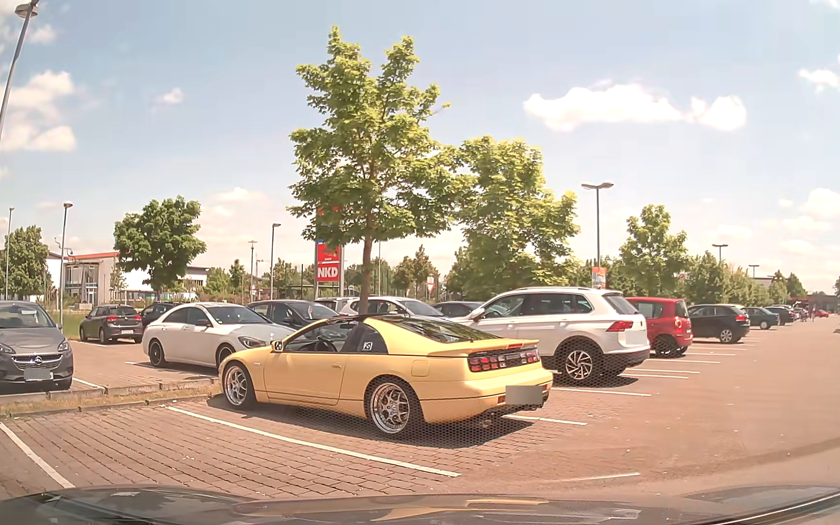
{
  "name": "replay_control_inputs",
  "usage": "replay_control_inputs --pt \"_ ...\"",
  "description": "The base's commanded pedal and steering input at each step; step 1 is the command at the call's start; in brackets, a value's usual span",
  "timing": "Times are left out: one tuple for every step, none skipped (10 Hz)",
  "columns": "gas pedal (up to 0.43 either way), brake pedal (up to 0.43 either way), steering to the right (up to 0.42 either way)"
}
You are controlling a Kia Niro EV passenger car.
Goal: Follow the waypoints while adhering to traffic rules and regulations
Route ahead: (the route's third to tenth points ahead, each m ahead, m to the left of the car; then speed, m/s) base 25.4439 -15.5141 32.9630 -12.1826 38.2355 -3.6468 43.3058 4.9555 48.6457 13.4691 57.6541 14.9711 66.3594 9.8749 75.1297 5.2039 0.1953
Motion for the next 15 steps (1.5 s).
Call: replay_control_inputs --pt "0.0 0.146 -0.748" --pt "0.0 0.146 -0.746" --pt "0.0 0.146 -0.743" --pt "0.0 0.134 -0.741" --pt "0.0 0.073 -0.741" --pt "0.0 0.018 -0.74" --pt "0.0 0.012 -0.733" --pt "0.0 0.012 -0.679" --pt "0.0 0.012 -0.604" --pt "0.0 0.012 -0.508" --pt "0.0 0.012 -0.415" --pt "0.0 0.012 -0.297" --pt "0.0 0.012 -0.198" --pt "0.0 0.012 -0.081" --pt "0.0 0.012 0.035"
